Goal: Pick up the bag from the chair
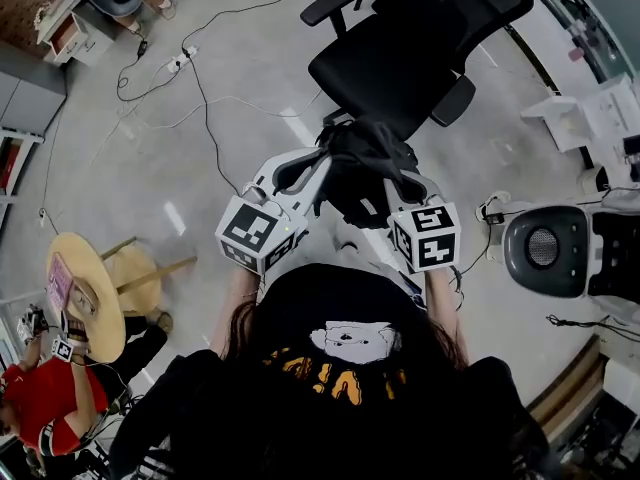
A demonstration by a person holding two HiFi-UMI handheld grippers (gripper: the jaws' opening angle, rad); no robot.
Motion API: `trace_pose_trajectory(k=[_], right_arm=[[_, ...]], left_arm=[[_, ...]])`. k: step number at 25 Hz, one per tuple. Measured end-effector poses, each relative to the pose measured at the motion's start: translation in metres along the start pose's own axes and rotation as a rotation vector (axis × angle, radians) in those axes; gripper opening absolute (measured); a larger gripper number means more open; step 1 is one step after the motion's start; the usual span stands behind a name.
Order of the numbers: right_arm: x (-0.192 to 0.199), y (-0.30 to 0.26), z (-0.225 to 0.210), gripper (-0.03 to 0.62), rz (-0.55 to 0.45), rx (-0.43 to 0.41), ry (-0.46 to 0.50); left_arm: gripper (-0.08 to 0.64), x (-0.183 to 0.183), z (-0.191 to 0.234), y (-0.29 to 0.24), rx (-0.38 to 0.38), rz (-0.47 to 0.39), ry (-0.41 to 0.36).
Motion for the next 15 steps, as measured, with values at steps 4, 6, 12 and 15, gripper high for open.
trace_pose_trajectory(k=[4,6,12,15], right_arm=[[0.024,0.023,-0.002,0.018,-0.020,0.011,-0.023],[0.033,0.032,-0.003,0.017,-0.033,0.015,-0.033],[0.046,0.058,-0.009,0.017,-0.085,0.033,-0.052],[0.046,0.068,-0.008,0.018,-0.113,0.043,-0.058]], left_arm=[[0.025,0.009,-0.034,0.002,0.011,0.019,-0.005],[0.025,0.015,-0.047,0.004,0.020,0.035,-0.014],[0.025,0.027,-0.077,0.003,0.097,0.090,-0.051],[0.025,0.026,-0.084,0.007,0.106,0.108,-0.079]])
Point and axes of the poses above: the fingertips, and each gripper's own axes: y backward along the fingers, z to its left, x out of its underside, the point moved 10 cm from there along y, backward along the fingers, and after that the axes turned 10 degrees about x, right-handed, at the moved point
